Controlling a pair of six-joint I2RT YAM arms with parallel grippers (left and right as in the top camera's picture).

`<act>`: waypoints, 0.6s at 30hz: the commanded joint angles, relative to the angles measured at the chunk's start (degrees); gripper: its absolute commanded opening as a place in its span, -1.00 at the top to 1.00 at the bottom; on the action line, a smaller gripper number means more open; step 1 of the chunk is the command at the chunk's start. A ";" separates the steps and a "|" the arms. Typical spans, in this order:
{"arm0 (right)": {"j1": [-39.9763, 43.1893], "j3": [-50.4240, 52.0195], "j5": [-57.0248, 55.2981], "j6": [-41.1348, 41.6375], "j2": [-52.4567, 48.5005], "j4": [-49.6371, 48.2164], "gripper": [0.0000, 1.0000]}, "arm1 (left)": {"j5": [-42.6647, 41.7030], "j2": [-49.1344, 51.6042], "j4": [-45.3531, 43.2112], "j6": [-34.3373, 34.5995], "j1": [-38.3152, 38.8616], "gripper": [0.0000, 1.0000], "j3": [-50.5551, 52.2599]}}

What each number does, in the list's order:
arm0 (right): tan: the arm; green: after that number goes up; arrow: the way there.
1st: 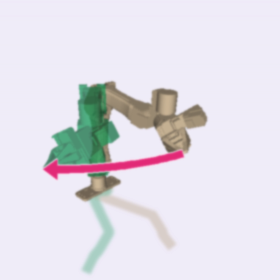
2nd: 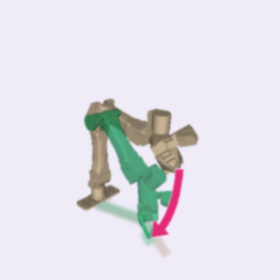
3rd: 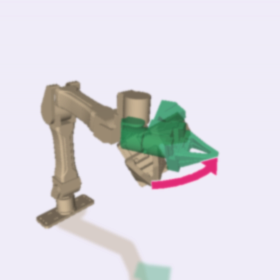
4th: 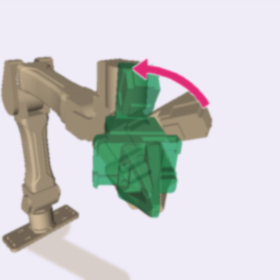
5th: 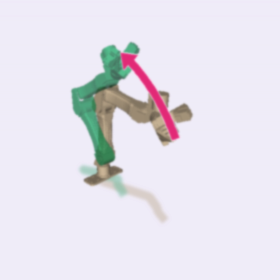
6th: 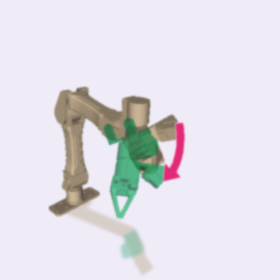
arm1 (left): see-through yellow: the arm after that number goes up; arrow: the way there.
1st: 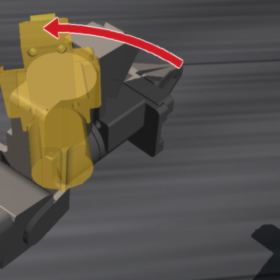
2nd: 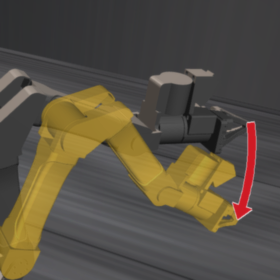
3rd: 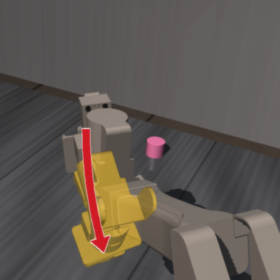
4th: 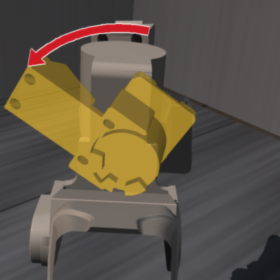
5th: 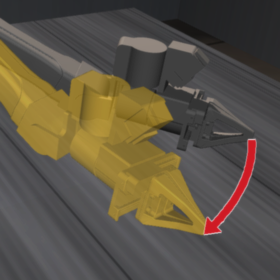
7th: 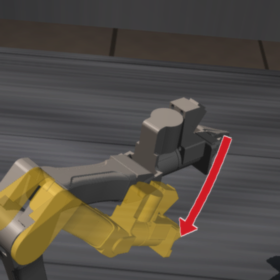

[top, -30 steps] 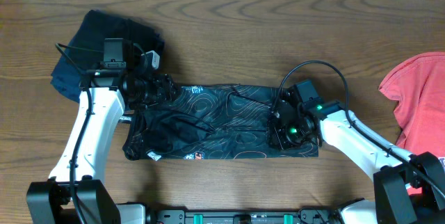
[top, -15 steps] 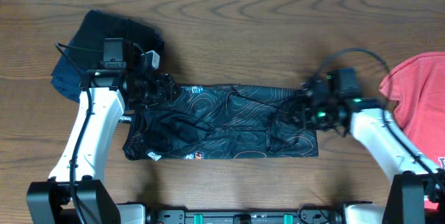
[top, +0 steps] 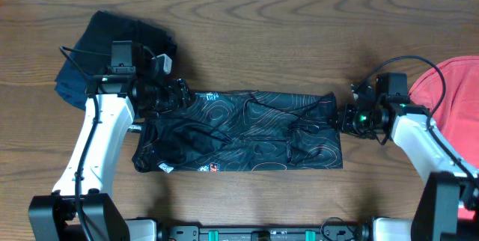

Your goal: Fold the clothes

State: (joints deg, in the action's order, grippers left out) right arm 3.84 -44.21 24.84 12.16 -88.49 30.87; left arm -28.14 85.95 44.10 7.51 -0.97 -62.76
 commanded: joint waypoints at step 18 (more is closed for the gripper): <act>-4.70 -0.68 19.54 12.35 -3.39 -18.73 0.97 | -0.31 -0.76 -0.04 -0.35 -0.20 -0.43 -0.90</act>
State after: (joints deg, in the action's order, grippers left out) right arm 0.73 -44.25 38.87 18.11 -91.61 14.41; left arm -28.16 85.95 43.94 7.49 -0.97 -62.76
